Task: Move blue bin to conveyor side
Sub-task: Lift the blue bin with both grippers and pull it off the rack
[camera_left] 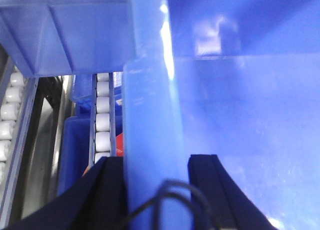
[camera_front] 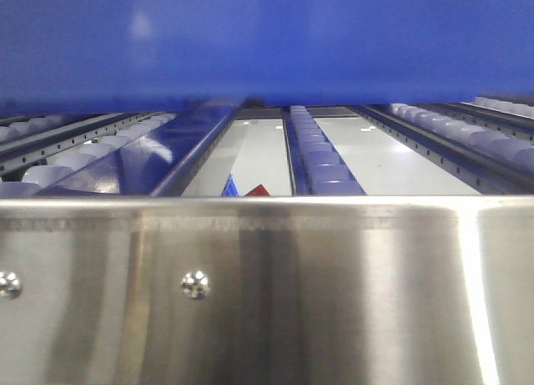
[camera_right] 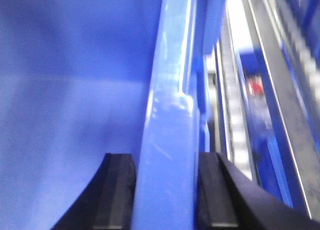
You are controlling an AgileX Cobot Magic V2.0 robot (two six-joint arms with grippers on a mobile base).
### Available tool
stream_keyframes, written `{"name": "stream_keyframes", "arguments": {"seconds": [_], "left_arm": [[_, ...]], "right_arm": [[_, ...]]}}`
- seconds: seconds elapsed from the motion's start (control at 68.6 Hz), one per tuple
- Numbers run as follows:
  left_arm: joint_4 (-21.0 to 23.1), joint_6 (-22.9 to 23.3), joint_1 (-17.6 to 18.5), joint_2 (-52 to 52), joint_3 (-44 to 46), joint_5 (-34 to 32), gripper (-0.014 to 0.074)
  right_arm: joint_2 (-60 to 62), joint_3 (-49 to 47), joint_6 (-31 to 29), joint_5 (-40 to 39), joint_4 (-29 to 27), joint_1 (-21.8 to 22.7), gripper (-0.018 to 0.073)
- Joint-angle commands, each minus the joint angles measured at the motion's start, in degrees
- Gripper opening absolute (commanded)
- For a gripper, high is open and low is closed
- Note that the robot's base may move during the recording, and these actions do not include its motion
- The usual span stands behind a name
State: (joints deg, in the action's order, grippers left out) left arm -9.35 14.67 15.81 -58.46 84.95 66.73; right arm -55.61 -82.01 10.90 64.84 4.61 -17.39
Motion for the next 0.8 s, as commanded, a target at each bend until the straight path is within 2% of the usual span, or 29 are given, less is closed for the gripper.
{"name": "stream_keyframes", "arguments": {"seconds": [0.0, 0.233, 0.787], "left_arm": [[-3.9, -0.5, -0.1, 2.5, 0.9, -8.6, -0.0016], [-3.9, -0.5, -0.1, 3.3, 0.9, -13.9, -0.0016], [-3.9, -0.5, -0.1, 3.2, 0.9, -13.8, -0.0016]], "right_arm": [[1.6, -2.4, -1.3, -8.6, 4.8, 0.3, -0.0076], [1.6, -3.6, -1.3, -12.8, 4.8, 0.3, -0.0076], [1.6, -3.6, -1.3, -12.6, 4.8, 0.3, -0.0076]]}}
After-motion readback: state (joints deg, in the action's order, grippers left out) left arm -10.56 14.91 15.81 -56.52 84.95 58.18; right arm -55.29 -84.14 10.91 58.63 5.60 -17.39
